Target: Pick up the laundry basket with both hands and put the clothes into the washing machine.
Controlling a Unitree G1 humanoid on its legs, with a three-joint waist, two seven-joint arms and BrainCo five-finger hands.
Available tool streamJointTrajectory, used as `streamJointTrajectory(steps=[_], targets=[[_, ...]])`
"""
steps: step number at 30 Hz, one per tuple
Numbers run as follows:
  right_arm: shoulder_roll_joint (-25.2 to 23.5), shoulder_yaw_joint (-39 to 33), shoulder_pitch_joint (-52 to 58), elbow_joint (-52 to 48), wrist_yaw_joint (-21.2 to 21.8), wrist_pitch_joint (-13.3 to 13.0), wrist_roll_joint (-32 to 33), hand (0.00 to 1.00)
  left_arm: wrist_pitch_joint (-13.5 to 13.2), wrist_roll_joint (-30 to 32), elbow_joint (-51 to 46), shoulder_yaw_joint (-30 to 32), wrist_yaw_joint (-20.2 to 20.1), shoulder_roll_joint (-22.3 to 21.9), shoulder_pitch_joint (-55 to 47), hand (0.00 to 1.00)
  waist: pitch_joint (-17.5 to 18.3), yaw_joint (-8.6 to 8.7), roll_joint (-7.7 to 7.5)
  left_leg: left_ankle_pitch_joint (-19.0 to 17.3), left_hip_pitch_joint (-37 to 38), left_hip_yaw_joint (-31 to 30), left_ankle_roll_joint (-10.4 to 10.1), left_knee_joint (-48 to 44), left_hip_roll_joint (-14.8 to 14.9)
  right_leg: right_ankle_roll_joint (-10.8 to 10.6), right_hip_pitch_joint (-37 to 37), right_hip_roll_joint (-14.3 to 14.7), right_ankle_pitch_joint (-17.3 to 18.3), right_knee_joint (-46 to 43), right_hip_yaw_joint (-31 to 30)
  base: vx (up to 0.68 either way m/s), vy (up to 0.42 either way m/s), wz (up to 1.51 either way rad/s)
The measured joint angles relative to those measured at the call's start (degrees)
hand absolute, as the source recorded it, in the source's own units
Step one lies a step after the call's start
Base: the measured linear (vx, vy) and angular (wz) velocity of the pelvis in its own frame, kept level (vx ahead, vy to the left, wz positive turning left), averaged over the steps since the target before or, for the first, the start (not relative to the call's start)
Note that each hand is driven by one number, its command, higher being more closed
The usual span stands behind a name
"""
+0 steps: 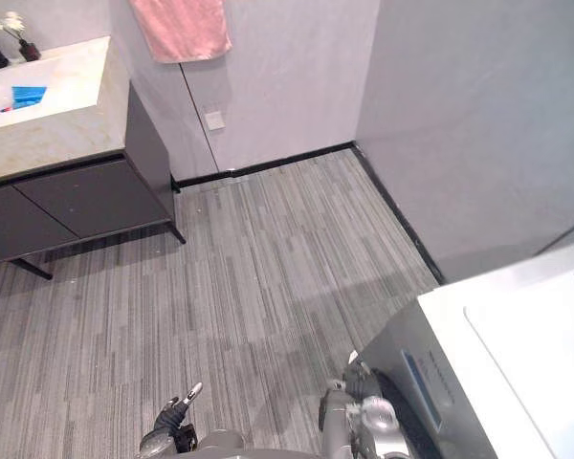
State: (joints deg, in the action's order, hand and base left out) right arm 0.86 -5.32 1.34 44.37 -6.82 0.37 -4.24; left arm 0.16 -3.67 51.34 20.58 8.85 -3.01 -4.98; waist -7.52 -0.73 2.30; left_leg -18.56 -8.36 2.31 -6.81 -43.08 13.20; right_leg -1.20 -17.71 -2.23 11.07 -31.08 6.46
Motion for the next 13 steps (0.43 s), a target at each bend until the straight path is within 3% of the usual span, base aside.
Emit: streamJointTrajectory(steps=[2,3,6,7,9,13], targets=[[-1.04,-0.47,1.12,0.59,-0.19,0.18,-0.45,0.00,0.02,0.11,-0.26,-0.04,0.01,1.04,1.94,0.00,0.21,-0.09,-3.64,5.11,-0.61,8.00,0.30,0.30,2.77,-0.10,4.44,-1.77,-1.03,5.09,3.35,0.11,-0.068,1.01],[-1.14,-1.57,1.23,1.26,-0.58,0.15,-0.46,0.00,0.08,0.14,-0.23,-0.28,-0.01,0.95,2.66,0.00,0.44,-0.17,-4.46,6.18,-0.27,10.68,0.23,3.27,2.86,-0.29,6.19,-2.54,-2.96,8.96,5.07,0.06,-0.043,0.95],[0.30,-4.58,0.03,3.52,-1.06,0.07,-0.42,0.00,0.63,1.05,-0.12,-1.65,0.03,1.55,4.26,0.00,0.52,-0.03,-4.00,6.34,2.05,13.59,0.09,16.57,0.30,-0.67,7.28,-3.53,-7.75,16.57,8.27,0.02,0.046,0.72],[1.31,-5.48,-0.50,4.85,-1.12,0.09,-0.42,0.00,0.77,1.41,0.21,-2.69,0.00,2.42,4.47,0.00,0.18,-0.19,-2.79,6.37,4.14,13.38,0.02,22.24,-1.17,-0.63,7.93,-3.34,-9.51,19.29,9.08,0.01,0.091,0.47],[2.01,-6.50,-0.98,6.77,-1.85,0.15,-0.46,0.00,0.81,2.24,1.55,-3.19,0.00,4.13,4.31,0.00,-0.45,-0.26,-1.64,7.15,7.00,13.42,0.55,27.15,-2.83,-1.13,9.32,-3.80,-10.44,20.47,9.09,-0.01,0.078,0.24],[2.08,-6.46,-0.90,8.67,-1.86,0.14,-1.01,0.00,0.77,2.47,2.54,-4.94,-0.08,6.80,1.63,0.00,0.15,-0.21,-1.50,8.73,9.29,13.53,1.20,31.06,-4.93,-2.03,10.30,-4.71,-11.30,21.40,7.10,-0.05,0.051,0.01]])
